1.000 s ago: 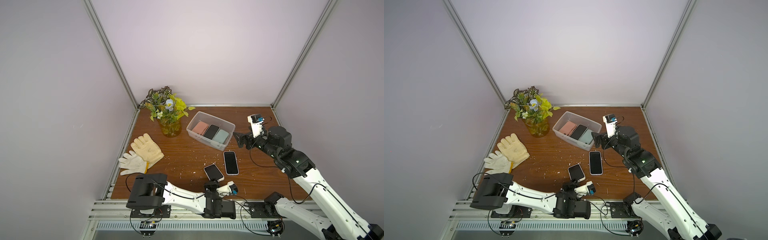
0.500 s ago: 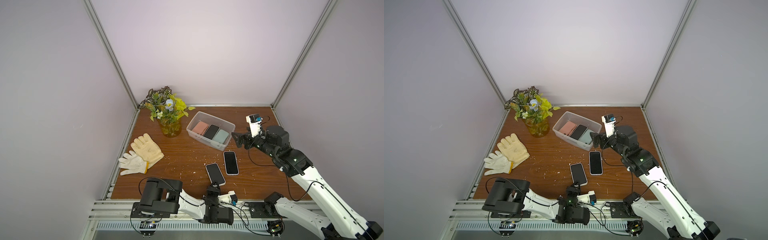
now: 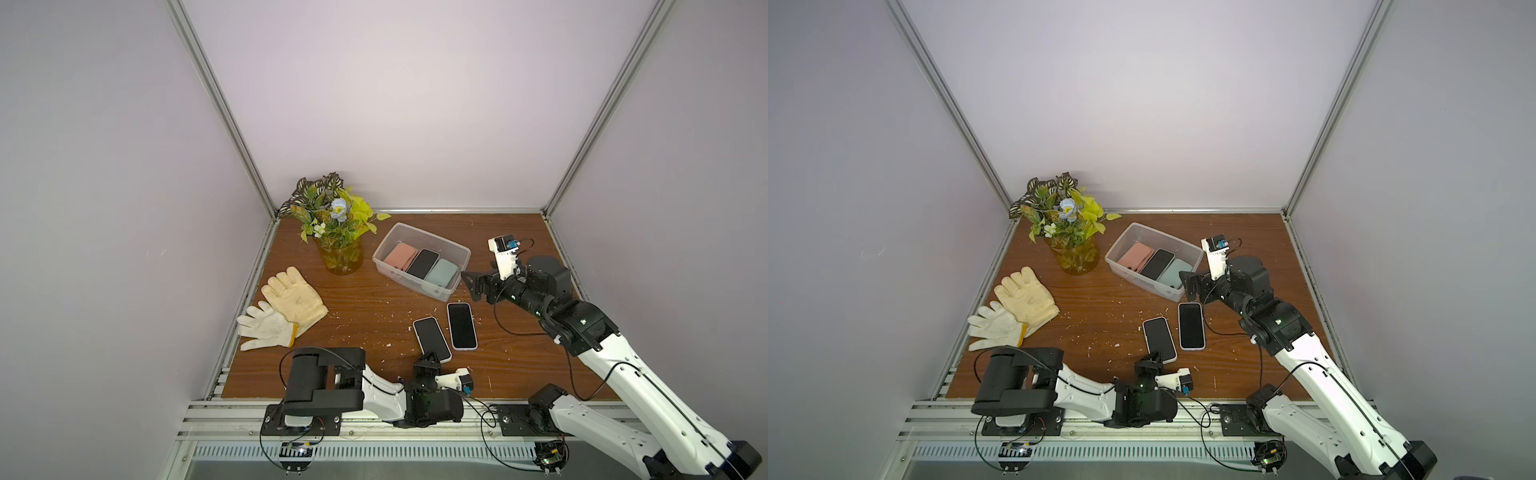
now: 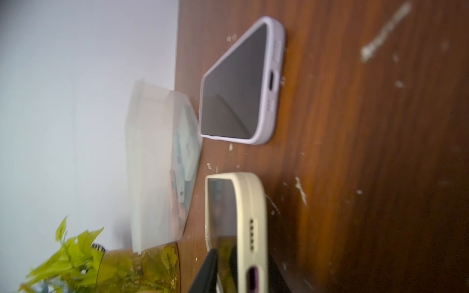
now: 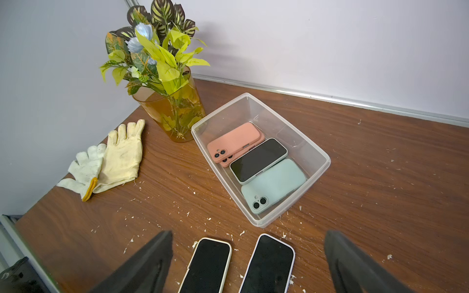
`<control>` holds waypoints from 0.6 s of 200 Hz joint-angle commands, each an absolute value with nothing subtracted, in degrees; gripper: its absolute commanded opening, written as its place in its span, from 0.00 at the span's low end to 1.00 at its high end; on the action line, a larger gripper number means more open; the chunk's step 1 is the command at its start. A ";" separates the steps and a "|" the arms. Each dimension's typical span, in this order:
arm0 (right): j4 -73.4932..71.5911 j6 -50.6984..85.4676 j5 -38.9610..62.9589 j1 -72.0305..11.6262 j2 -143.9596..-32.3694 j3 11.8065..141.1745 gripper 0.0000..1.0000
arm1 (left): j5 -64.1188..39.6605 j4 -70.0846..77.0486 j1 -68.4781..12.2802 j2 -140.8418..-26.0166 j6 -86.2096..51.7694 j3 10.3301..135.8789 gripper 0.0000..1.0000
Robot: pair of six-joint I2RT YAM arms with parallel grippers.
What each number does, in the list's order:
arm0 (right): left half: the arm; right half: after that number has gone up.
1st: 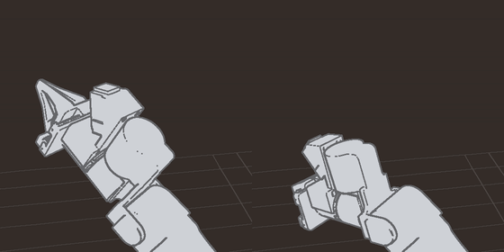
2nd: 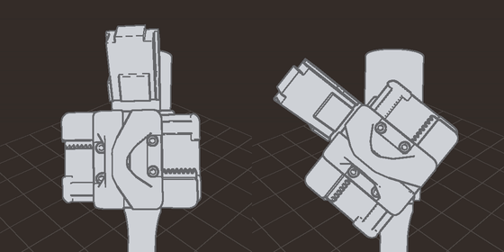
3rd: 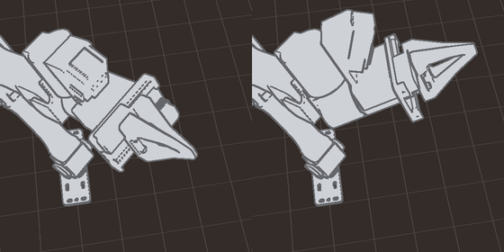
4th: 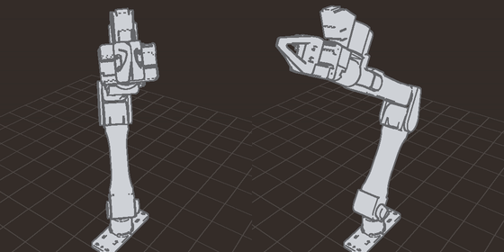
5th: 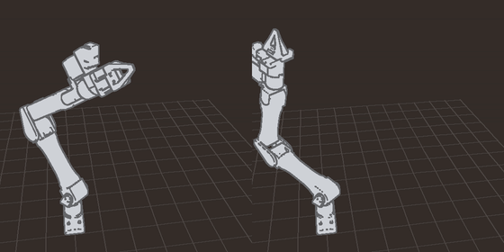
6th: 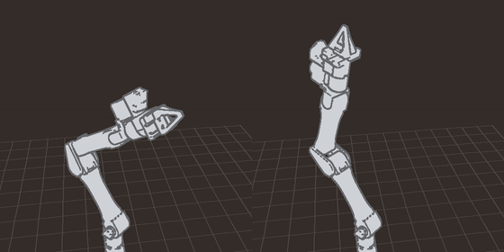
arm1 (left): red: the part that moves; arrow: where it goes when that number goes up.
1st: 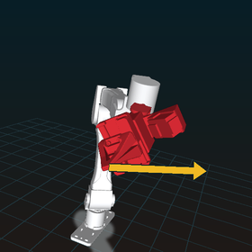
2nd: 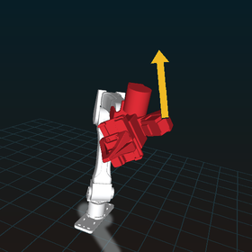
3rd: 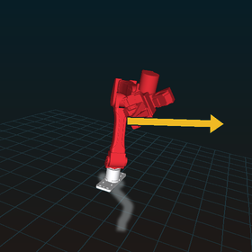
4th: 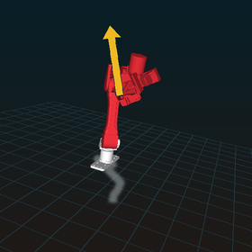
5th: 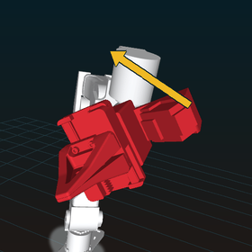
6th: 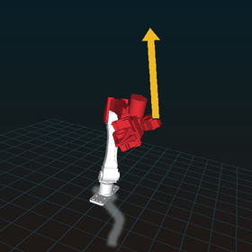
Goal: Take the phone out of the storage box
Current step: Place the phone at the center of the board.
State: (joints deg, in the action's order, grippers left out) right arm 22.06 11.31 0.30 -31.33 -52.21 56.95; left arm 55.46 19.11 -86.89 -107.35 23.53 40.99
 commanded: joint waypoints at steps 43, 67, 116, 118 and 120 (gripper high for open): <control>18.82 13.20 4.27 -31.02 -54.94 58.21 0.99 | 47.66 -2.32 -85.11 -105.17 6.51 44.84 0.99; 19.85 12.94 5.87 -30.98 -56.03 58.80 0.99 | 43.41 -10.85 -84.64 -103.61 0.64 48.47 0.96; 19.36 12.30 6.71 -30.84 -56.60 58.46 0.99 | 35.25 -23.77 -84.43 -100.87 -10.30 51.32 0.97; 19.28 12.26 6.80 -30.85 -56.67 58.45 0.99 | 34.83 -24.31 -84.39 -100.72 -10.73 51.50 0.97; 19.21 12.34 6.91 -30.80 -56.73 58.45 0.99 | 34.50 -24.84 -84.38 -100.61 -11.18 51.64 0.97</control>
State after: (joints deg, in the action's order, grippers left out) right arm 20.80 12.08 5.10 -31.14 -56.62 56.95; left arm 44.05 -11.49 -84.95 -100.90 -3.31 51.37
